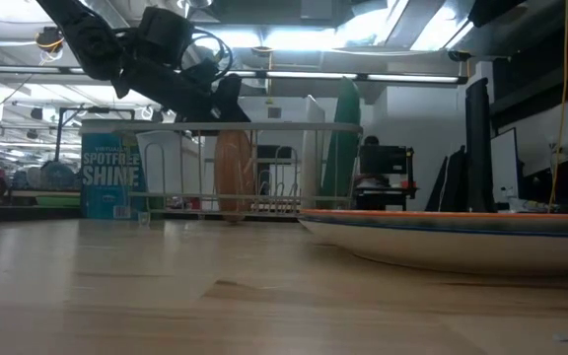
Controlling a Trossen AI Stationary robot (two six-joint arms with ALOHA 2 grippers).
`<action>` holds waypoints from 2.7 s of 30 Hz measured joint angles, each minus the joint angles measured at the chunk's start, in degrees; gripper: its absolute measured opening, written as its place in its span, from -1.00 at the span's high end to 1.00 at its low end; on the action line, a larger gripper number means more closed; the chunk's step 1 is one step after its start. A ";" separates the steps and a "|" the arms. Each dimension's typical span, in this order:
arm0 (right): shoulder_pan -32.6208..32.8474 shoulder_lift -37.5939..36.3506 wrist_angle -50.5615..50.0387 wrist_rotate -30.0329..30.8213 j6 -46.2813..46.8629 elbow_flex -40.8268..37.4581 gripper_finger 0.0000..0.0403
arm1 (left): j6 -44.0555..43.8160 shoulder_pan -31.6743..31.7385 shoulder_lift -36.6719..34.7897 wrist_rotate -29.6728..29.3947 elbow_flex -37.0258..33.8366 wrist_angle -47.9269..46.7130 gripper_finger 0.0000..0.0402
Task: Sort dishes
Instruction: Put the brown plate in the dish rack, then put the orange patterned plate in the dish rack
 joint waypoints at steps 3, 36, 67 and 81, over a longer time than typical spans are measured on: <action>-0.02 0.00 0.00 0.00 0.00 0.00 0.49 | -2.65 0.02 0.00 0.00 0.00 0.04 -0.19; 0.00 1.95 -0.13 -5.03 -0.02 0.00 0.49 | -2.53 -0.86 -5.39 1.19 0.00 6.70 -0.19; 0.07 26.19 18.24 -30.68 8.29 -14.60 0.49 | 34.16 -40.07 -0.59 19.60 0.04 2.53 -0.07; 0.07 34.20 29.27 -35.79 8.17 -17.27 0.49 | 32.31 -42.13 13.27 19.49 0.04 8.99 -0.01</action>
